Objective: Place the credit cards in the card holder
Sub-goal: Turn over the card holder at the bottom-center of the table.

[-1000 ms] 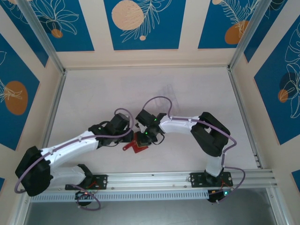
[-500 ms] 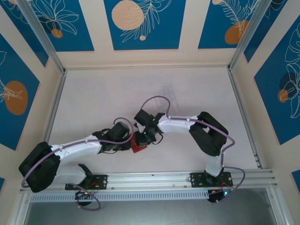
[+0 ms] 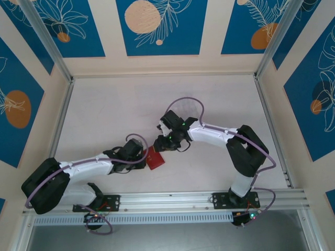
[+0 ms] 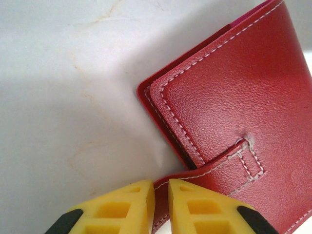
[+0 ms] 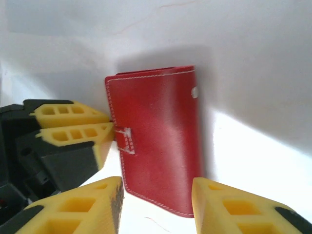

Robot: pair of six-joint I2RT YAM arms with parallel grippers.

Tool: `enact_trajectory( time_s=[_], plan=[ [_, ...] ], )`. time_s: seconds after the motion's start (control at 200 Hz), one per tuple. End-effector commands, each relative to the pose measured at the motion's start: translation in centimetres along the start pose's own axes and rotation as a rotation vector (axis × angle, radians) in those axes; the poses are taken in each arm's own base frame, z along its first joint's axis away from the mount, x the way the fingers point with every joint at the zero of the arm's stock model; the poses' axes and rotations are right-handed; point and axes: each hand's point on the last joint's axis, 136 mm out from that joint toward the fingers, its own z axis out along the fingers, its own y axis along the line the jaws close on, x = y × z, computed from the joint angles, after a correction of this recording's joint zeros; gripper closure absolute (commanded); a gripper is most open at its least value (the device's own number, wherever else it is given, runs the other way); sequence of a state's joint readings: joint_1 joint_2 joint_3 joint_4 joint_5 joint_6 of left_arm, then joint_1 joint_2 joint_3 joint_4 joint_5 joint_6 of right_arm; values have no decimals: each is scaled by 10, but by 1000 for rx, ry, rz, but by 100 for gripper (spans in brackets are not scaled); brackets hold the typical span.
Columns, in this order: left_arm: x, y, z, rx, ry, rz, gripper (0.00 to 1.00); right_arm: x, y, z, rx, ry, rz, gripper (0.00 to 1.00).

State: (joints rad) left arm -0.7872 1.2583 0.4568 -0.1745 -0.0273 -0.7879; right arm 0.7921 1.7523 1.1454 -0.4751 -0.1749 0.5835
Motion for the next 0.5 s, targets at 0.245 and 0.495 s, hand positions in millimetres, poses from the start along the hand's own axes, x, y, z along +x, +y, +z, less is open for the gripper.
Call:
enact_trajectory(
  time_s=[0.245,0.495],
  plan=[
    [37,39,12,-105,92,-39,84,11,-3,41,-121,124,18,53],
    [40,43,15,-116,97,-37,84,15,16,44,-279,150,40,57]
  ],
)
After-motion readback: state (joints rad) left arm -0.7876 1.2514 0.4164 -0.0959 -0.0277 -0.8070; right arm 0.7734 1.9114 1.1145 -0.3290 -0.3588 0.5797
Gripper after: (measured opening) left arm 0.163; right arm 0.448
